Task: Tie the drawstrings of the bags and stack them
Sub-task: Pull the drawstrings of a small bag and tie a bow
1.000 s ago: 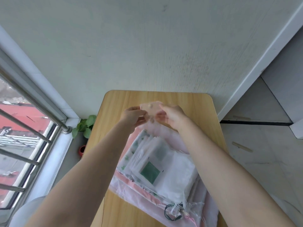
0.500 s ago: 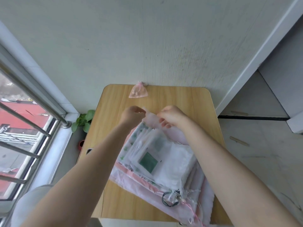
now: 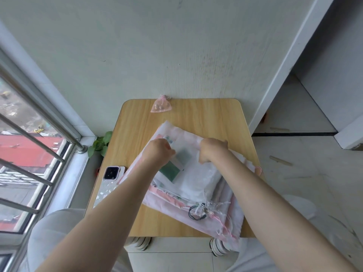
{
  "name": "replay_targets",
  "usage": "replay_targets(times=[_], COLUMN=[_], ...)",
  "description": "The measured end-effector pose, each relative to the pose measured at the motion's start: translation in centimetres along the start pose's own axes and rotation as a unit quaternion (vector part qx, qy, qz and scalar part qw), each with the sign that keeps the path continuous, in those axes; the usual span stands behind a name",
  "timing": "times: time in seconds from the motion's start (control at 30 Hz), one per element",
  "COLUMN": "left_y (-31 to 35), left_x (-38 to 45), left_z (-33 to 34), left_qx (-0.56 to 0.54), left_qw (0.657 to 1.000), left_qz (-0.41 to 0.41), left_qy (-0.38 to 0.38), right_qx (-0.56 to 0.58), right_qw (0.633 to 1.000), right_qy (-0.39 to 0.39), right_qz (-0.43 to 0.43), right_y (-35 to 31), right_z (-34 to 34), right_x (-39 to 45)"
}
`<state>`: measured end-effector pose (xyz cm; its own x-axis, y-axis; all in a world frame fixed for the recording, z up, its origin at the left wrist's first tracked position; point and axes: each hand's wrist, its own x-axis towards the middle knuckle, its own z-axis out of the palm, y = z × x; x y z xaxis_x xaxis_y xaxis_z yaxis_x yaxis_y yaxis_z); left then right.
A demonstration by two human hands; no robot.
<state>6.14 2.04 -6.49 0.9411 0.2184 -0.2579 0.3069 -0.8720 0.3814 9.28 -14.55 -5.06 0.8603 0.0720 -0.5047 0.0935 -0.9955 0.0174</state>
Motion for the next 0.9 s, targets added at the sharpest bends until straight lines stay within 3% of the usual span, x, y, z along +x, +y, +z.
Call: replay_targets(times=[0.17, 0.33, 0.4, 0.47, 0.53, 0.67, 0.73, 0.8, 0.9], left_y=[-1.7, -3.7, -4.0, -3.6, -2.7, -2.4, -3.4, -4.9, -6.8], left_x=[-0.6, -1.2, -1.2, -1.4, -1.8, -2.7, -3.1, -3.6, -4.0], left_z=[-0.8, -1.4, -1.9, -2.7, -3.5, -4.0, -3.6, -3.0, -2.5], left_qx=[-0.233, -0.197, -0.168, -0.125, -0.114, -0.108, -0.217, -0.367, -0.420], left_qw=[0.969, 0.976, 0.985, 0.988, 0.983, 0.983, 0.969, 0.926, 0.900], left_qz=[-0.075, -0.080, -0.026, 0.086, 0.144, 0.107, 0.044, -0.027, -0.067], left_qy=[0.028, -0.047, -0.015, 0.024, -0.009, -0.102, -0.108, -0.089, -0.100], right_qx=[0.011, 0.081, 0.091, 0.068, 0.082, 0.213, 0.241, 0.255, 0.282], right_qw=[1.000, 0.986, 0.979, 0.975, 0.965, 0.932, 0.932, 0.945, 0.954], right_qy=[0.028, 0.137, 0.151, 0.140, 0.138, 0.165, 0.168, 0.135, 0.044], right_qz=[0.003, -0.055, -0.102, -0.157, -0.206, -0.241, -0.214, -0.154, -0.087], right_y=[0.4, -0.6, -1.6, -2.9, -4.0, -5.4, -5.6, -5.2, -4.0], right_z=[-0.7, -2.2, -2.6, -3.1, -3.5, -3.3, -3.0, -2.6, -1.7], right_x=[-0.5, -1.3, -1.5, -1.7, -1.8, -1.6, -1.6, -1.4, -1.0])
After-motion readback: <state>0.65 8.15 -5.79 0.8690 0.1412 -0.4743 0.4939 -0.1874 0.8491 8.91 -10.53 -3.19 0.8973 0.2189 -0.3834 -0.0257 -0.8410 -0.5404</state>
